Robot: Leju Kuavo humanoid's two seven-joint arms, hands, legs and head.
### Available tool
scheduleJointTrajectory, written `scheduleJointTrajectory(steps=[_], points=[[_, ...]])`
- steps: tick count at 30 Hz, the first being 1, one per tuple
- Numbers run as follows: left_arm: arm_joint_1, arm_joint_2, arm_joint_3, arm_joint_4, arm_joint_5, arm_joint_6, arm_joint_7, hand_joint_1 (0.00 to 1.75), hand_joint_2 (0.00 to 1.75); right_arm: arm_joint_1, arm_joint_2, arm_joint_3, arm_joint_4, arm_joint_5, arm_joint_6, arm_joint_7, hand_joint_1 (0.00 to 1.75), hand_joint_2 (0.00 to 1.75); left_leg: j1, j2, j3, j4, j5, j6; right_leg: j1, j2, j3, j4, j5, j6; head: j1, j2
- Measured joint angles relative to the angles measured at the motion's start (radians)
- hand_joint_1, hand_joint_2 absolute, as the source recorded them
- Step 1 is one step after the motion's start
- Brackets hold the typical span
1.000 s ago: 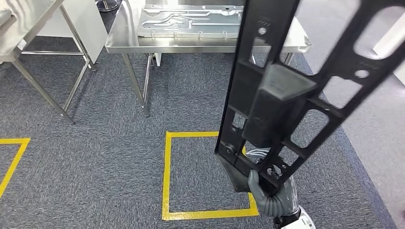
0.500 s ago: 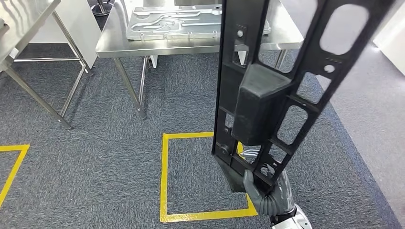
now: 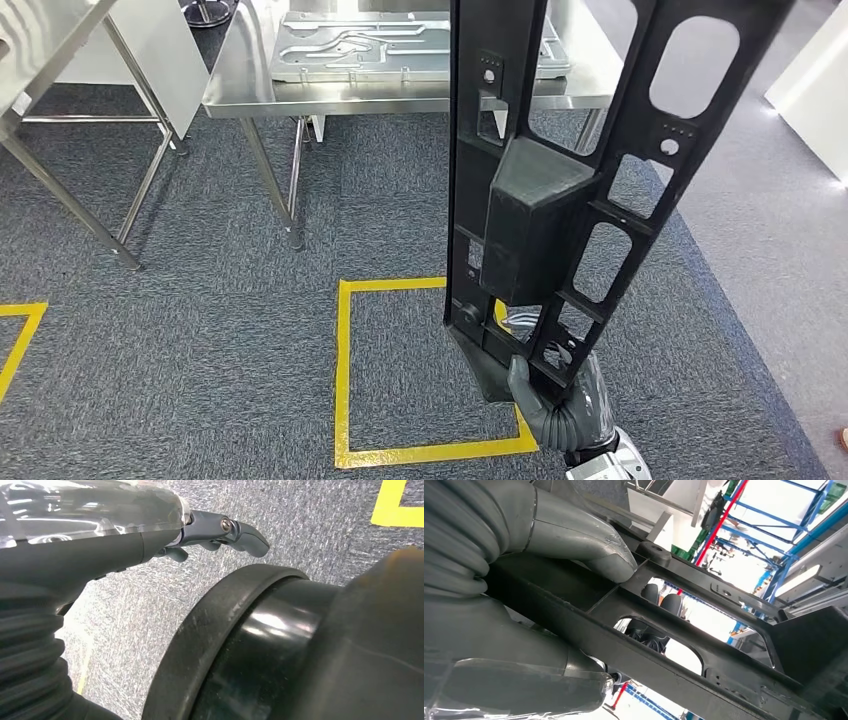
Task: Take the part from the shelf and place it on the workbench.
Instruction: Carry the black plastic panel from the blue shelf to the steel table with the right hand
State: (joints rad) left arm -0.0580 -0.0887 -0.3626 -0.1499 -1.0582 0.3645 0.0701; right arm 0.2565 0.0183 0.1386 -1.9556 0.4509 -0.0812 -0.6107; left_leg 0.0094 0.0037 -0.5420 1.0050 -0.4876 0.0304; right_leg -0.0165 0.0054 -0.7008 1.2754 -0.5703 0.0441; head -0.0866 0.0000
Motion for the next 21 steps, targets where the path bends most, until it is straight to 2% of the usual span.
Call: scheduleJointTrajectory(steps=[2,3,4,6,8,9,11,13,14,15,16,17,18,19,20,21], points=[[0.000,0.000,0.001,0.000,0.000,0.000,0.001,0.00,1.75,-0.004,0.000,0.002,0.001,0.000,-0.002,0.000,1.75,1.75,0.000,-0.001,0.009,0.000,-0.006,-0.005,0.000,-0.003,0.051,-0.119,0.074,-0.006,0.000,0.000],[0.000,0.000,0.003,0.000,0.000,0.001,0.002,0.00,1.75,-0.008,0.000,0.003,0.002,0.000,-0.003,0.000,1.75,1.75,-0.002,-0.001,0.013,0.001,-0.011,-0.009,0.003,-0.007,0.081,-0.183,0.099,-0.011,0.000,0.000],[0.000,0.000,0.005,0.000,0.000,0.001,0.002,0.00,1.75,-0.012,0.000,0.005,0.003,0.000,-0.003,0.000,1.75,1.75,-0.004,-0.001,0.014,0.001,-0.014,-0.014,0.006,-0.009,0.101,-0.228,0.111,-0.017,0.000,0.000],[-0.001,0.000,0.011,0.000,0.000,0.002,0.003,0.00,1.75,-0.019,0.000,0.008,0.007,0.000,-0.004,0.000,1.75,1.75,-0.006,0.001,0.015,-0.001,-0.019,-0.025,0.012,-0.010,0.113,-0.256,0.105,-0.029,0.000,0.000],[-0.002,0.000,0.014,0.000,0.000,0.003,0.003,0.00,1.75,-0.020,0.000,0.010,0.011,0.000,-0.005,0.000,1.75,1.75,-0.006,0.004,0.019,0.000,-0.026,-0.036,0.009,-0.007,0.118,-0.262,0.102,-0.041,0.000,0.000],[-0.002,0.000,0.015,0.000,0.000,0.003,0.002,0.00,1.75,-0.021,-0.001,0.011,0.012,0.000,-0.005,0.000,1.75,1.75,-0.006,0.004,0.014,0.018,-0.037,-0.040,0.007,-0.007,0.123,-0.266,0.100,-0.048,0.000,0.000],[-0.001,0.001,0.016,0.000,0.000,0.004,0.001,0.00,1.75,-0.022,-0.001,0.014,0.015,0.000,-0.005,0.000,1.75,1.75,-0.004,0.004,-0.033,0.120,-0.083,-0.046,0.005,-0.008,0.136,-0.272,0.094,-0.061,0.000,0.000],[0.001,0.002,0.017,0.000,0.000,0.003,0.000,0.00,1.75,-0.022,-0.001,0.017,0.017,0.000,-0.006,0.000,1.75,1.75,-0.004,0.003,-0.112,0.257,-0.129,-0.048,0.007,-0.007,0.146,-0.272,0.083,-0.067,0.000,0.000],[0.003,0.002,0.017,0.000,0.000,0.003,0.000,0.00,1.75,-0.021,-0.002,0.017,0.018,0.000,-0.007,0.000,1.75,1.75,-0.004,0.003,-0.139,0.293,-0.129,-0.048,0.008,-0.005,0.153,-0.272,0.077,-0.068,0.000,0.000],[0.003,0.002,0.017,0.000,0.000,0.003,-0.001,0.00,1.75,-0.020,-0.002,0.017,0.019,-0.001,-0.008,0.000,1.75,1.75,-0.004,0.003,-0.148,0.292,-0.109,-0.047,0.010,-0.003,0.163,-0.272,0.071,-0.067,0.000,0.000],[0.004,0.002,0.017,0.000,0.000,0.002,-0.001,0.00,1.75,-0.019,-0.003,0.017,0.020,-0.002,-0.010,0.000,1.75,1.75,-0.004,0.003,-0.138,0.253,-0.070,-0.043,0.011,-0.001,0.174,-0.272,0.063,-0.066,0.000,0.000],[0.004,0.002,0.017,0.000,0.000,0.002,-0.001,0.00,1.75,-0.017,-0.004,0.016,0.020,-0.004,-0.013,0.000,1.75,1.75,-0.006,0.002,-0.115,0.186,-0.022,-0.037,0.012,0.000,0.186,-0.272,0.054,-0.065,0.000,0.000],[0.005,0.003,0.017,0.000,0.000,0.002,-0.002,0.00,1.75,-0.016,-0.004,0.016,0.020,-0.006,-0.017,-0.001,1.75,1.75,-0.008,0.000,-0.090,0.123,0.011,-0.030,0.014,0.001,0.196,-0.272,0.046,-0.062,0.000,0.000],[0.005,0.003,0.017,0.000,0.000,0.002,-0.002,0.00,1.75,-0.014,-0.005,0.016,0.020,-0.008,-0.021,-0.002,1.75,1.75,-0.011,-0.002,-0.068,0.070,0.029,-0.024,0.014,0.003,0.201,-0.271,0.038,-0.058,0.000,0.000],[0.006,0.004,0.016,0.000,0.000,0.002,-0.003,0.00,1.75,-0.011,-0.006,0.016,0.020,-0.009,-0.025,-0.003,1.75,1.75,-0.014,-0.003,-0.056,0.039,0.033,-0.019,0.014,0.004,0.204,-0.271,0.034,-0.052,0.000,0.000],[0.006,0.004,0.016,0.000,0.000,0.002,-0.004,0.00,1.75,-0.008,-0.007,0.016,0.019,-0.011,-0.029,-0.004,1.75,1.75,-0.016,-0.004,-0.051,0.028,0.024,-0.015,0.014,0.005,0.206,-0.270,0.033,-0.045,0.000,0.000]])
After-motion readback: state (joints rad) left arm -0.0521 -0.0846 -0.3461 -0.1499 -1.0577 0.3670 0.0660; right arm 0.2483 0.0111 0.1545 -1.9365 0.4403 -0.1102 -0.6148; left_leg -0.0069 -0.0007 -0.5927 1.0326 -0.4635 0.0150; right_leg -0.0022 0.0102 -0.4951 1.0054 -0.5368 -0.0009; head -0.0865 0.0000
